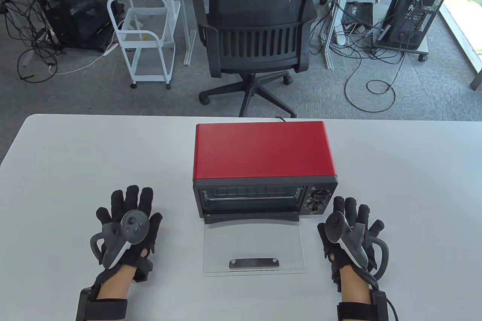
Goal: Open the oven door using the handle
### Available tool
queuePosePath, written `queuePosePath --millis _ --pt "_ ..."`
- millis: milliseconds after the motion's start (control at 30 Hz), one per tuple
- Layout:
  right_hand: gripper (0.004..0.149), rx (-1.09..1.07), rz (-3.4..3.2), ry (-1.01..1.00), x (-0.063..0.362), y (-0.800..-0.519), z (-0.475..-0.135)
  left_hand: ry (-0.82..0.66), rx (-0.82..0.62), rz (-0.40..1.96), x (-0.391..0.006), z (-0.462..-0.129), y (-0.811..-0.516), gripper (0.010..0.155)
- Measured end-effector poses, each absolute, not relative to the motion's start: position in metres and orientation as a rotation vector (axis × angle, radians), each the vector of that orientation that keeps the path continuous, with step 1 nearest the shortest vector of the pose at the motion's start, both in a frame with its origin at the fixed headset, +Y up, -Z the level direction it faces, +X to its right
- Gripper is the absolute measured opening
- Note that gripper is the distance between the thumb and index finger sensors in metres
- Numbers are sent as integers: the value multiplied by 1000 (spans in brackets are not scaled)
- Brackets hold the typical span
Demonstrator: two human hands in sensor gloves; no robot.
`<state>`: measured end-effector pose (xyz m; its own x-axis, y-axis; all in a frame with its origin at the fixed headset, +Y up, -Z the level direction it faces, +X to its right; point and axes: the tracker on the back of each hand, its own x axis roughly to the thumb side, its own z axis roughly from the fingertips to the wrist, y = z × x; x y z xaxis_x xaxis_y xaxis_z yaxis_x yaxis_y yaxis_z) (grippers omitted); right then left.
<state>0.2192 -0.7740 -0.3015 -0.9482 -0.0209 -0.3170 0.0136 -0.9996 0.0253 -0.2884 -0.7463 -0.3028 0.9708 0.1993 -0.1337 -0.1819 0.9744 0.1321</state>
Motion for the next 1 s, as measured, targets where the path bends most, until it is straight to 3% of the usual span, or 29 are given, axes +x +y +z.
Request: queuePosePath --millis 1000 --pt "69 522 -3095 -96 219 -773 -300 146 72 189 -287 -305 -747 71"
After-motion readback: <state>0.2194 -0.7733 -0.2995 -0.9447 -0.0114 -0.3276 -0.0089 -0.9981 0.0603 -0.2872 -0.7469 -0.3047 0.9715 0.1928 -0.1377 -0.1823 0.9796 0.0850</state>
